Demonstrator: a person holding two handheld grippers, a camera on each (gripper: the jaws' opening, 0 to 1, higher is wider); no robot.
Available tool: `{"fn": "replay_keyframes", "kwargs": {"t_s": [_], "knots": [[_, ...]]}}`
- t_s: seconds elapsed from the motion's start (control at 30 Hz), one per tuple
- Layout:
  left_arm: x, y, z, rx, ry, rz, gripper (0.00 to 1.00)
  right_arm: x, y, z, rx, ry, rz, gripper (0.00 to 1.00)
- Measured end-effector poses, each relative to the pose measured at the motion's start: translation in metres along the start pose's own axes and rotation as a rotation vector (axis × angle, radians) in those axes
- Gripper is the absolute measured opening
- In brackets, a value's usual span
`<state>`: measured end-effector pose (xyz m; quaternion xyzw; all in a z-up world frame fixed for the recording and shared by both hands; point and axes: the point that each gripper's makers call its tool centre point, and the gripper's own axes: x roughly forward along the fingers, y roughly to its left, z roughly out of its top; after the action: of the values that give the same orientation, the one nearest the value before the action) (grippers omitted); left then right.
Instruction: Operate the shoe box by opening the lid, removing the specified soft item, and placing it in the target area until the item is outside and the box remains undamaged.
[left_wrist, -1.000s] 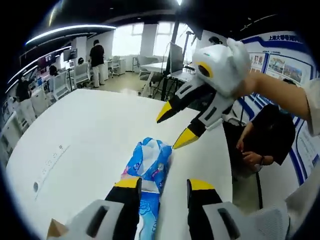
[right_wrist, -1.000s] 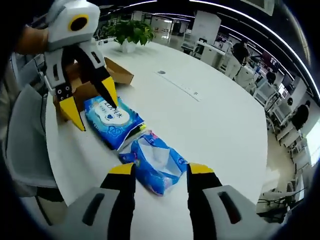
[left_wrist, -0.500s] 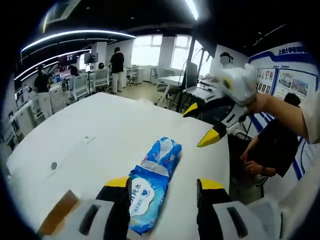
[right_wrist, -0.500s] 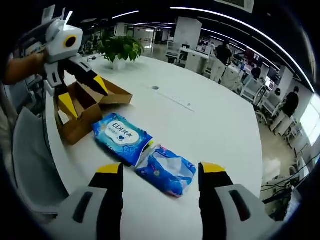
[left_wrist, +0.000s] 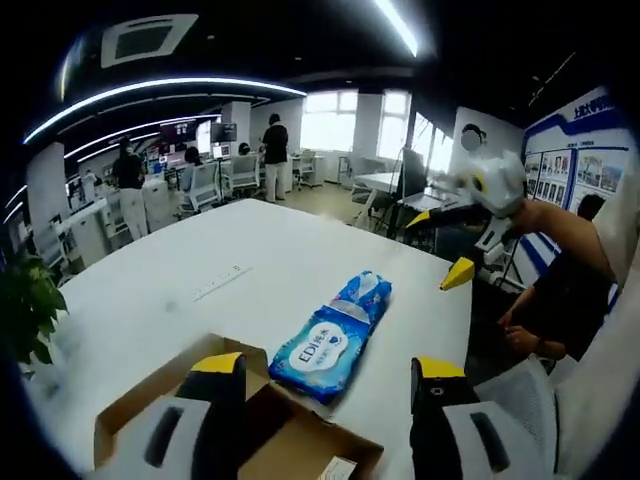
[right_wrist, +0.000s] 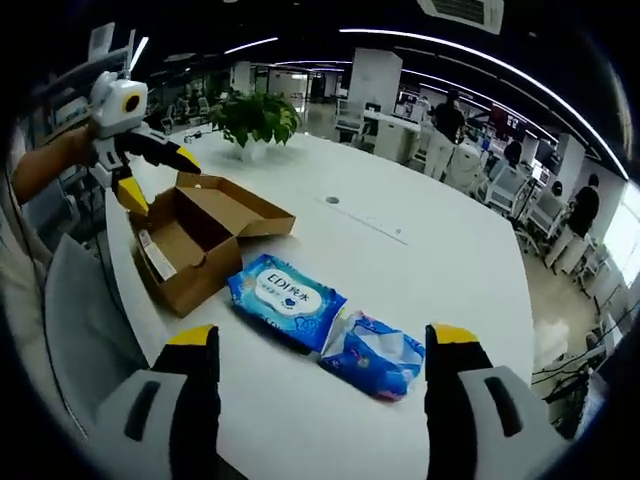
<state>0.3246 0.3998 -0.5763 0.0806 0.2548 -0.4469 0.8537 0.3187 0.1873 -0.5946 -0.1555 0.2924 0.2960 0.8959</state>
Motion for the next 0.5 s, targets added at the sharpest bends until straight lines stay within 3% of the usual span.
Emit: {"fn": "replay_keyframes", "kwargs": {"t_s": [0.13, 0.5], "knots": [[-0.025, 0.012, -0.011, -0.024, -0.016, 0.055, 0.70, 0.002, 0.013, 0.010, -0.007, -0.023, 0.020, 0.91], [-0.079, 0.042, -0.038, -0.073, -0.021, 0.179, 0.78, 0.020, 0.049, 0.022, -0.095, -0.004, 0.115, 0.92]]}}
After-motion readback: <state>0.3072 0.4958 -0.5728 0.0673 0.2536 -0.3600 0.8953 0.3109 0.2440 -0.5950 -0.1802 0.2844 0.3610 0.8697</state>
